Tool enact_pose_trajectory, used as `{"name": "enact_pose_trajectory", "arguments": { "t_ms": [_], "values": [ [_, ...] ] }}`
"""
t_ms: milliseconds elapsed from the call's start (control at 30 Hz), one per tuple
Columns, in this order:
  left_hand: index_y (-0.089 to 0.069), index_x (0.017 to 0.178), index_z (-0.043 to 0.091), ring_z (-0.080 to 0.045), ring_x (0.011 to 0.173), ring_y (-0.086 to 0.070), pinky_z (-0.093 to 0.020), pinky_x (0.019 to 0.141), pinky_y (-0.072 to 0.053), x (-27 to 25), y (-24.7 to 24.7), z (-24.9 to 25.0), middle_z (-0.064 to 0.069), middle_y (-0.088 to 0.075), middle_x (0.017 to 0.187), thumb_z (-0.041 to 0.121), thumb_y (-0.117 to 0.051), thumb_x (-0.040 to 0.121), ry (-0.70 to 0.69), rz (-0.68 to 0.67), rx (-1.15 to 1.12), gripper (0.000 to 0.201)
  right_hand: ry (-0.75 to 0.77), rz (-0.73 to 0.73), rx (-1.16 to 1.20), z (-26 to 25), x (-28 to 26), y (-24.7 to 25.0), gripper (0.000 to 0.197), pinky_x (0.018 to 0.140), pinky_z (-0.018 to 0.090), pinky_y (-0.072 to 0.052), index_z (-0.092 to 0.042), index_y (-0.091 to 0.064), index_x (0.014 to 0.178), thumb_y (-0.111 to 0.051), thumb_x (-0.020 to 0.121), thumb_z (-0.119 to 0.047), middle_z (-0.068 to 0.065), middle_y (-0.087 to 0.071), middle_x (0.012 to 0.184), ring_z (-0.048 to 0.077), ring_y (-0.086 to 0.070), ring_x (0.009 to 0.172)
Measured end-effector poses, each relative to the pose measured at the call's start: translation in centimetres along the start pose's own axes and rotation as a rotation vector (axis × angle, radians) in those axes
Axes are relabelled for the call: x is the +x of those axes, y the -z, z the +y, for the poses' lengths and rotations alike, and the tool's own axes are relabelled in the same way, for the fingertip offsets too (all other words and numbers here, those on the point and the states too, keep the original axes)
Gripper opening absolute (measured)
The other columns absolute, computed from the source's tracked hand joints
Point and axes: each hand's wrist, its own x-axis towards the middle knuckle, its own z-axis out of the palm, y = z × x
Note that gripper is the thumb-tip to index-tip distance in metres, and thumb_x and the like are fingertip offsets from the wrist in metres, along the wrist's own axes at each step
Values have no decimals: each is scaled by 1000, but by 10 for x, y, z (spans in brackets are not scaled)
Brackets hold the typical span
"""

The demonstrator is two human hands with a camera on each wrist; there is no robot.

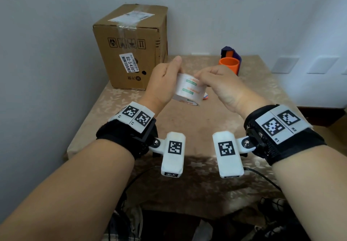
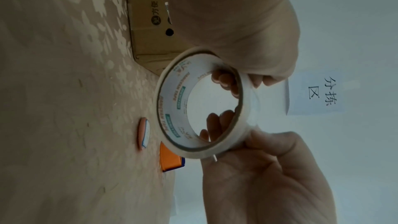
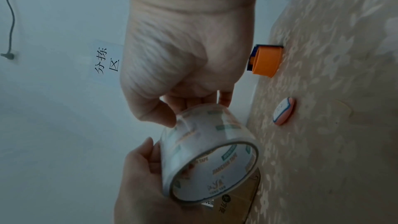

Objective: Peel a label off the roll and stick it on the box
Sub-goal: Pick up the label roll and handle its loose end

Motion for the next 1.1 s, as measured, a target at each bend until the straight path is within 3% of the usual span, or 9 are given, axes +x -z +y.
{"name": "enact_pose_trajectory", "arguments": {
  "t_ms": [133, 267, 367, 467, 633, 733, 833, 933, 1100],
  "values": [
    [-37, 51, 14, -8, 46, -28, -24, 47, -23, -1, 0, -2, 6, -30, 47, 30, -33, 86, -8, 20, -21, 39, -2, 16, 18, 2, -1, -2, 42, 79, 34, -37, 15, -60, 82, -52, 68, -24, 21, -55, 74, 18, -48, 78],
    [-30, 46, 23, -12, 46, -24, -30, 50, -20, -2, 0, -5, 5, -25, 42, 39, -31, 84, -62, -9, 52, 41, -32, 12, -37, 0, -2, -1, 29, 65, 30, -33, -12, -58, 48, -56, 74, -24, 1, -47, 55, 18, -40, 64],
    [-33, 38, 26, -16, 48, -27, -33, 57, -24, -1, 0, -8, 3, -30, 41, 38, -27, 86, -89, -15, 154, 50, -47, 23, -46, -1, -1, -2, 47, 56, 26, -30, -25, -52, 36, -55, 82, -18, -15, -42, 41, 11, -37, 54],
    [-44, 43, 27, -20, 62, -41, -36, 70, -32, 5, 3, -7, 4, -42, 46, 42, -31, 89, 81, -101, 128, 51, -38, 59, -82, 2, 1, -3, 30, 64, 35, -37, -24, -57, 55, -51, 84, -27, -4, -53, 60, 16, -48, 65],
    [-63, 76, 17, -8, 76, -52, -28, 83, -40, 2, 11, -5, 7, -60, 74, 15, -47, 94, 209, -459, 97, 25, 5, 123, -315, 16, 8, 2, 34, 69, 33, -32, -26, -42, 62, -41, 97, -26, -2, -44, 74, 12, -42, 68],
    [-67, 89, 13, -4, 74, -57, -13, 75, -43, -2, 8, -8, 4, -65, 79, 16, -51, 95, 242, -495, 84, 18, -6, 168, -328, 19, 6, 2, 8, 86, 31, -44, -22, -57, 99, -52, 92, -24, -1, -51, 111, 13, -52, 101],
    [-68, 87, 15, 2, 63, -59, -10, 66, -46, -2, 6, -11, 6, -66, 74, 17, -52, 95, 259, -389, 57, 18, -31, 9, -360, 19, 2, 2, 54, 101, 29, -41, -20, -44, 134, -65, 84, -26, -1, -51, 131, 16, -48, 122],
    [-68, 80, 15, -7, 61, -60, -22, 68, -47, -2, 6, -12, 5, -67, 68, 14, -51, 95, 359, -402, -10, 23, 11, -94, -593, 20, 1, -6, 65, 80, 20, -38, -22, -39, 131, -69, 77, -40, -10, -53, 113, 16, -48, 107],
    [-62, 67, 10, -19, 60, -49, -38, 73, -39, -2, 2, -6, -3, -54, 60, 10, -48, 90, 433, -406, 24, 27, -47, -33, -662, 23, 2, -9, 92, 91, 29, -36, -10, -32, 142, -77, 69, -43, 9, -45, 139, 26, -45, 124]
  ]
}}
